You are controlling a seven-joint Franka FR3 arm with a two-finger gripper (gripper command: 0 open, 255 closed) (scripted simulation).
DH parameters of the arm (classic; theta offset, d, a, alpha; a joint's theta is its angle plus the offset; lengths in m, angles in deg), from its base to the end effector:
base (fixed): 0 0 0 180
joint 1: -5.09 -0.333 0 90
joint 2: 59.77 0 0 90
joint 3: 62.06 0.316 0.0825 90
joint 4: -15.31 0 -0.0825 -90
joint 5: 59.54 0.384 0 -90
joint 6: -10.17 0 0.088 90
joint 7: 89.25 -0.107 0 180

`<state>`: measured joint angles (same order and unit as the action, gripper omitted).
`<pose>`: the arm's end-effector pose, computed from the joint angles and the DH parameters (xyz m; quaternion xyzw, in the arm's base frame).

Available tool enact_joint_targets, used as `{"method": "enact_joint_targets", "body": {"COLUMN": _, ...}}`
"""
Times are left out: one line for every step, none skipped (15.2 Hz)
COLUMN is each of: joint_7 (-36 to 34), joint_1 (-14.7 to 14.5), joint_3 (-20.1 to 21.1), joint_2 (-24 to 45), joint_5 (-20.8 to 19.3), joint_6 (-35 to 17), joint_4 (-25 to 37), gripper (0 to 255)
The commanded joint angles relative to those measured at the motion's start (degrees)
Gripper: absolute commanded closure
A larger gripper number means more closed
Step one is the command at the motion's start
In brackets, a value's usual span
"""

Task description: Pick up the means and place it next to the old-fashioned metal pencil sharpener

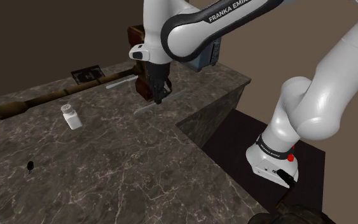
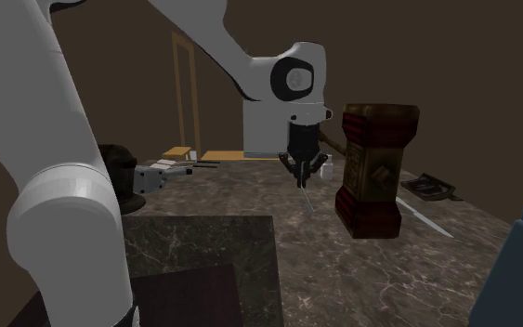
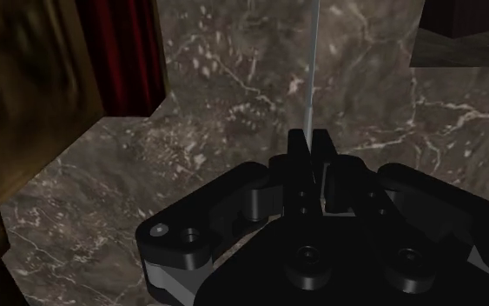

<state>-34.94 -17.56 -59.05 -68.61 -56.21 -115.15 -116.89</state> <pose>0.4413 0.2147 0.4117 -0.7765 -0.6295 -0.0215 0.0151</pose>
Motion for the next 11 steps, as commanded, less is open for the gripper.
{"method": "enact_joint_targets", "body": {"joint_7": -0.1, "joint_1": 0.0, "joint_3": 0.0, "joint_2": -0.6, "joint_5": 0.0, "joint_6": 1.6, "joint_4": 1.0, "gripper": 255}}
{"method": "enact_joint_targets", "body": {"joint_7": -0.2, "joint_1": 0.0, "joint_3": 0.0, "joint_2": -0.9, "joint_5": 0.0, "joint_6": 2.4, "joint_4": 1.4, "gripper": 255}}
{"method": "enact_joint_targets", "body": {"joint_7": -0.2, "joint_1": 0.0, "joint_3": 0.0, "joint_2": -1.2, "joint_5": 0.0, "joint_6": 3.2, "joint_4": 1.9, "gripper": 255}}
{"method": "enact_joint_targets", "body": {"joint_7": -0.2, "joint_1": 0.0, "joint_3": 0.0, "joint_2": -1.5, "joint_5": -0.1, "joint_6": 4.0, "joint_4": 2.4, "gripper": 255}}
{"method": "enact_joint_targets", "body": {"joint_7": -0.2, "joint_1": 0.0, "joint_3": 0.0, "joint_2": -1.8, "joint_5": -0.1, "joint_6": 4.8, "joint_4": 2.9, "gripper": 255}}
{"method": "enact_joint_targets", "body": {"joint_7": -0.3, "joint_1": 0.0, "joint_3": 0.0, "joint_2": -2.0, "joint_5": -0.1, "joint_6": 5.5, "joint_4": 3.5, "gripper": 255}}
{"method": "enact_joint_targets", "body": {"joint_7": -0.3, "joint_1": 0.0, "joint_3": 0.0, "joint_2": -2.3, "joint_5": -0.1, "joint_6": 6.3, "joint_4": 4.0, "gripper": 255}}
{"method": "enact_joint_targets", "body": {"joint_7": -0.3, "joint_1": 0.0, "joint_3": 0.0, "joint_2": -2.5, "joint_5": -0.1, "joint_6": 7.1, "joint_4": 4.5, "gripper": 255}}
{"method": "enact_joint_targets", "body": {"joint_7": -0.3, "joint_1": 0.0, "joint_3": -0.1, "joint_2": -2.8, "joint_5": -0.1, "joint_6": 7.9, "joint_4": 5.1, "gripper": 255}}
{"method": "enact_joint_targets", "body": {"joint_7": -0.4, "joint_1": 0.0, "joint_3": -0.1, "joint_2": -3.0, "joint_5": -0.1, "joint_6": 8.7, "joint_4": 5.7, "gripper": 255}}
{"method": "enact_joint_targets", "body": {"joint_7": -0.4, "joint_1": 0.0, "joint_3": -0.1, "joint_2": -3.2, "joint_5": -0.1, "joint_6": 9.4, "joint_4": 6.2, "gripper": 255}}
